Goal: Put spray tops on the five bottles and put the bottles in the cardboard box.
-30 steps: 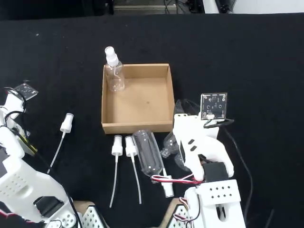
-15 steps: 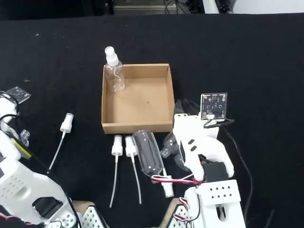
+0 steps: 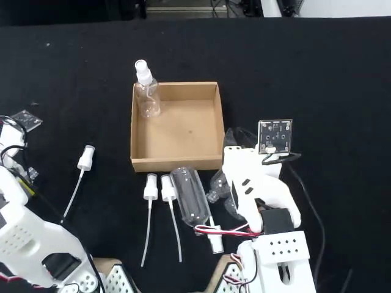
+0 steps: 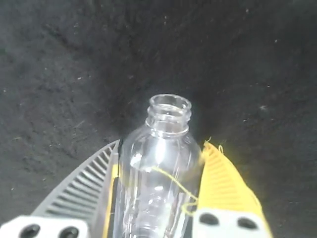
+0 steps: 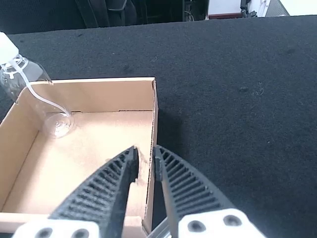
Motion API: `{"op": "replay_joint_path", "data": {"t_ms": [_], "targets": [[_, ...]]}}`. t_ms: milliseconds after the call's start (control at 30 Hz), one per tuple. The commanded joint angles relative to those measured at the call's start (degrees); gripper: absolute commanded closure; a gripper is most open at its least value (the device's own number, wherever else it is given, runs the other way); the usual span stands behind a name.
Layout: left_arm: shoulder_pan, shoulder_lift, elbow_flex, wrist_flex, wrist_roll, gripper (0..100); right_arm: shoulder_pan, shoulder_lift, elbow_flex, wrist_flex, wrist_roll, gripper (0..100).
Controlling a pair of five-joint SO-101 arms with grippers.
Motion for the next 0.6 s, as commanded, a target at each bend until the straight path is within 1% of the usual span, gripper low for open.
{"op": "replay_joint_path", "data": {"t_ms": [0, 67, 133, 200, 267, 333, 367, 467, 567], "targets": [[0.48, -5.8, -0.31, 1.49, 2.37, 97, 0.97, -1.01, -1.19, -0.53, 0.44, 94.8], [-1.98, -8.44, -0.22, 1.58, 2.64, 97, 0.7, -1.01, -5.32, 3.87, 0.44, 94.6], [-5.23, -11.34, -0.22, 1.58, 2.64, 97, -0.26, -0.84, -12.35, 11.43, 1.93, 94.6], [-7.78, -13.36, -0.04, 1.67, 3.16, 97, -4.57, -0.48, -19.03, 18.02, 4.4, 94.6], [-9.27, -15.3, 1.27, 1.58, 7.56, 97, -10.37, -0.4, -23.52, 21.8, 5.54, 94.6], [-9.8, -17.14, 3.38, 1.67, 12.66, 97, -16.35, -0.4, -25.89, 22.77, 5.63, 94.6], [-9.63, -17.85, 4.62, 1.67, 13.98, 97, -19.08, -0.4, -26.24, 22.33, 5.63, 94.6], [-9.36, -19.96, 7.6, 1.05, 14.59, 97, -28.22, -0.13, -25.89, 18.81, 3.69, 94.6], [-12.26, -21.1, 8.48, -0.7, 14.33, 97, -37.54, 3.12, -25.01, 14.59, 2.55, 94.6]]}}
